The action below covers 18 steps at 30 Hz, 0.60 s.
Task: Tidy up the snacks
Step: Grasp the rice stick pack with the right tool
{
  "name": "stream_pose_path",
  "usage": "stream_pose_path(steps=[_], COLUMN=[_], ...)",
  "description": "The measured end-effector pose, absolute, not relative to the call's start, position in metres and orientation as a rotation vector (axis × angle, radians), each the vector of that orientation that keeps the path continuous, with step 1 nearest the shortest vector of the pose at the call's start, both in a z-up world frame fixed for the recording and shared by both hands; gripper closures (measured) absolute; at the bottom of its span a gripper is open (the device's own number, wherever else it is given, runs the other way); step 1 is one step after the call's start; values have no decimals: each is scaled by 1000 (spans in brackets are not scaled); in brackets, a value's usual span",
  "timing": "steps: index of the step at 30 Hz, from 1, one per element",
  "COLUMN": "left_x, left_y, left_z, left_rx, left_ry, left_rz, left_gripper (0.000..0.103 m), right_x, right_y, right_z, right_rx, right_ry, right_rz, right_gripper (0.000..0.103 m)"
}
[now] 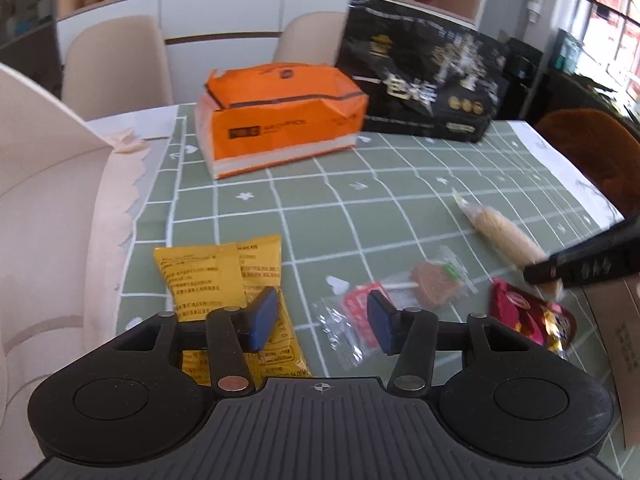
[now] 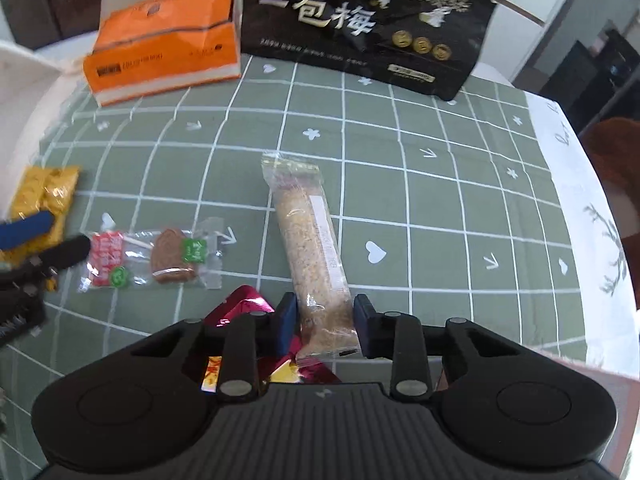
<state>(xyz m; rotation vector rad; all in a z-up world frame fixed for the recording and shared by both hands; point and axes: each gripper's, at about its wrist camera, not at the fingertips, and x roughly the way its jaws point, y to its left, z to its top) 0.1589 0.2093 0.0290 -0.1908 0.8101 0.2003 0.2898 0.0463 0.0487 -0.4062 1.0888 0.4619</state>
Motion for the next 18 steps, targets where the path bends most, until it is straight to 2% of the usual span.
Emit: stream_pose_path(steps=[1,3,8,18], left_x=[158,153,140,85], left_y=[207,204,197,155], left_z=[29,30,30,31], left_rx=[-183,-192,-241,-291], left_ry=[813,820,830,860], left_rz=[190,168,96,-98], left_gripper=[59,82,83,84], right_x=[288,281,251,167], right_y=[44,39,21,-21], right_z=[54,65,91,103], right_rx=[-384,-359,-290,-272], right_ry=[1085,1072,1070,1077], right_rz=[461,468,514,524], right_gripper=[73,73,74,74])
